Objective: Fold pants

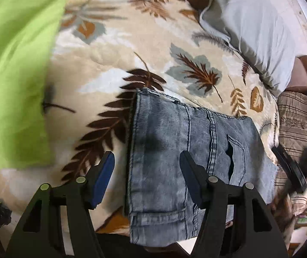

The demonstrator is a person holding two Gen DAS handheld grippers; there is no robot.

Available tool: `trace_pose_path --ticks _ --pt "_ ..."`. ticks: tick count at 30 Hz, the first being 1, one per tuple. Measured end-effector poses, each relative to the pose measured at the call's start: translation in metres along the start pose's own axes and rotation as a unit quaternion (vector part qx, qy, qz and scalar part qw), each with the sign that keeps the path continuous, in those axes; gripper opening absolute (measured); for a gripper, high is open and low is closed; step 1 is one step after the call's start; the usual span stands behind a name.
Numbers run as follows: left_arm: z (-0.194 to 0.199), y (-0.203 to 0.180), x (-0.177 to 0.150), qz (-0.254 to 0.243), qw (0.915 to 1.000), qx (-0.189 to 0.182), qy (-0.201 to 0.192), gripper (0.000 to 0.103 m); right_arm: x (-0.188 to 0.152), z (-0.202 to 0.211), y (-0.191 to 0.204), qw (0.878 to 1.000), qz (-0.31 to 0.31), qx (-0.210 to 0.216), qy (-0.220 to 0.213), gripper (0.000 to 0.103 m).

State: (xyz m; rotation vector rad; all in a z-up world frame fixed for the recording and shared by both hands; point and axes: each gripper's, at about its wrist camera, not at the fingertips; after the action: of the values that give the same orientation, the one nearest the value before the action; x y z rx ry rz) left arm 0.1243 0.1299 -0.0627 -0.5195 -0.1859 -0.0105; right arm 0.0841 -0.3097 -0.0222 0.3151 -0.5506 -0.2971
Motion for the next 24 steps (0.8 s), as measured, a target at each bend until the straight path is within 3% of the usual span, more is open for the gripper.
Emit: trace_pose_path --ticks 3,7,8,9,10,11,12,13,15,16,20,21,24 --pt "-0.010 0.008 0.004 0.009 0.9989 -0.036 0.027 0.063 0.023 -0.049 0.024 0.999 0.033 -0.011 0.036 0.057" --pt "-0.027 0.014 0.005 0.015 0.9953 -0.075 0.060 0.067 0.026 -0.093 0.041 0.994 0.063 -0.005 0.083 0.059" --pt "-0.029 0.012 0.004 0.012 0.9947 -0.082 0.061 0.067 0.023 -0.103 0.047 0.991 0.088 -0.013 0.098 0.054" --pt "-0.030 0.008 0.004 0.007 0.9943 -0.090 0.058 0.067 0.018 -0.107 0.052 0.988 0.119 -0.022 0.101 0.032" --pt "-0.030 0.002 0.005 -0.002 0.9947 -0.090 0.050 0.060 0.016 -0.107 0.058 0.983 0.147 -0.035 0.099 0.022" --pt "-0.029 -0.004 0.008 -0.008 0.9950 -0.090 0.042 0.051 0.014 -0.108 0.065 0.979 0.174 -0.050 0.095 0.018" --pt "-0.027 -0.010 0.011 -0.015 0.9949 -0.093 0.036 0.032 0.015 -0.104 0.072 0.975 0.193 -0.061 0.086 0.002" --pt "-0.024 -0.017 0.016 -0.023 0.9950 -0.094 0.026 0.026 0.018 -0.097 0.078 0.974 0.204 -0.066 0.073 0.002" --pt "-0.023 -0.026 0.023 -0.039 0.9972 -0.064 0.004 0.026 0.029 -0.082 0.082 0.975 0.206 -0.067 0.041 0.002" --pt "-0.028 -0.030 0.027 -0.050 0.9983 -0.031 -0.001 0.026 0.031 -0.082 0.080 0.975 0.204 -0.073 0.039 0.002" --pt "-0.038 -0.026 0.032 -0.053 0.9979 0.038 0.003 0.026 0.026 -0.110 0.065 0.972 0.195 -0.112 0.072 0.001" --pt "-0.036 -0.022 0.034 -0.044 0.9983 0.038 0.006 0.026 0.024 -0.115 0.058 0.970 0.184 -0.137 0.075 0.002" --pt "-0.009 -0.012 0.027 -0.020 0.9997 0.014 -0.009 0.026 0.024 -0.097 0.044 0.984 0.127 -0.119 0.047 0.009"
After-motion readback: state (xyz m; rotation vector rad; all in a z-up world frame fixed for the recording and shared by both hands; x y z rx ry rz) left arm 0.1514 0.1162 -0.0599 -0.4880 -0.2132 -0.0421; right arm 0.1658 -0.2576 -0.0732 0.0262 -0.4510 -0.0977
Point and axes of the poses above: each gripper's, at about its wrist camera, not at the fingertips, and z roughly against the way its jaws point, y to its left, x to its top, and after that the axes turned 7 degrees about -x, right-handed
